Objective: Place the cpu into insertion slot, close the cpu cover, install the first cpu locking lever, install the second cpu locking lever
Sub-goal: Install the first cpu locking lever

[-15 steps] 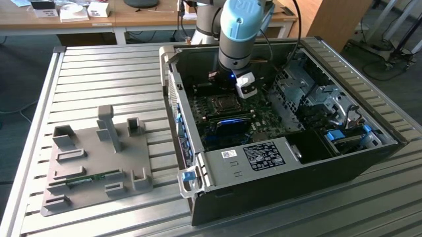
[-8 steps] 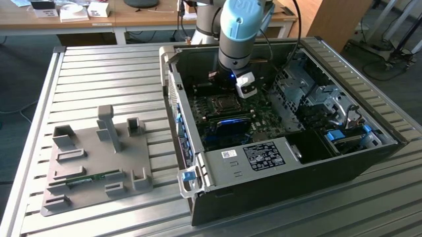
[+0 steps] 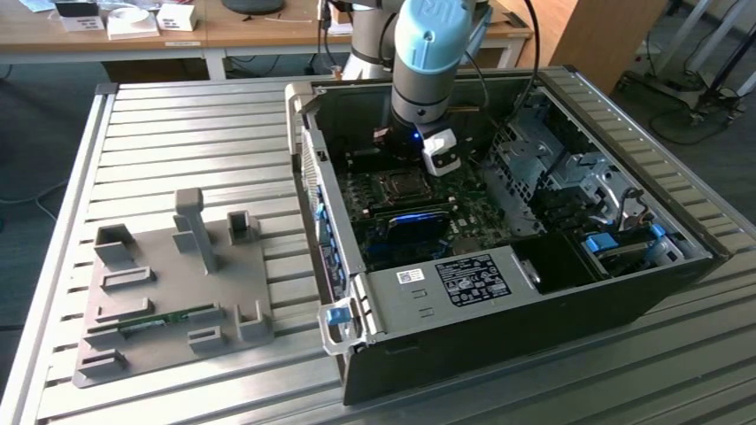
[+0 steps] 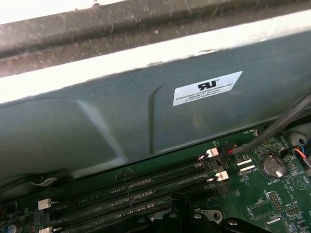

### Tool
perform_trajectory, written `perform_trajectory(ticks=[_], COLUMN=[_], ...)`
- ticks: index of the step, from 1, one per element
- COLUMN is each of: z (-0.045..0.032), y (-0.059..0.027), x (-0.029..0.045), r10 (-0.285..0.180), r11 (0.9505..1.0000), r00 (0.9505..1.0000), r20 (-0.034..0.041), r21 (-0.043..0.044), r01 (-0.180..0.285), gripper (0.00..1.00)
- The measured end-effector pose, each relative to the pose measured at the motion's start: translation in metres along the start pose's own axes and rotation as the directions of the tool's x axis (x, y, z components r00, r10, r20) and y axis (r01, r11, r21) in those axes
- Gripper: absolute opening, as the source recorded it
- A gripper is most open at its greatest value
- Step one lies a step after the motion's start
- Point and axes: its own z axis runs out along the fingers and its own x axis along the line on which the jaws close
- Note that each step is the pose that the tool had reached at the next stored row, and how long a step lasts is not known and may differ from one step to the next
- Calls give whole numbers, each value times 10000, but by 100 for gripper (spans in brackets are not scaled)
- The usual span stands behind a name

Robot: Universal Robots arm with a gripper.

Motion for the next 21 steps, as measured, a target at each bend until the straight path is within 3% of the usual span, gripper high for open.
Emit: perform_trajectory(ticks=[21], z=[-6], y=[6], x=[-18], r10=[16], r11=[10000], r00=[10000], r20=[10], r21=[18], r01=[-16], gripper=[11])
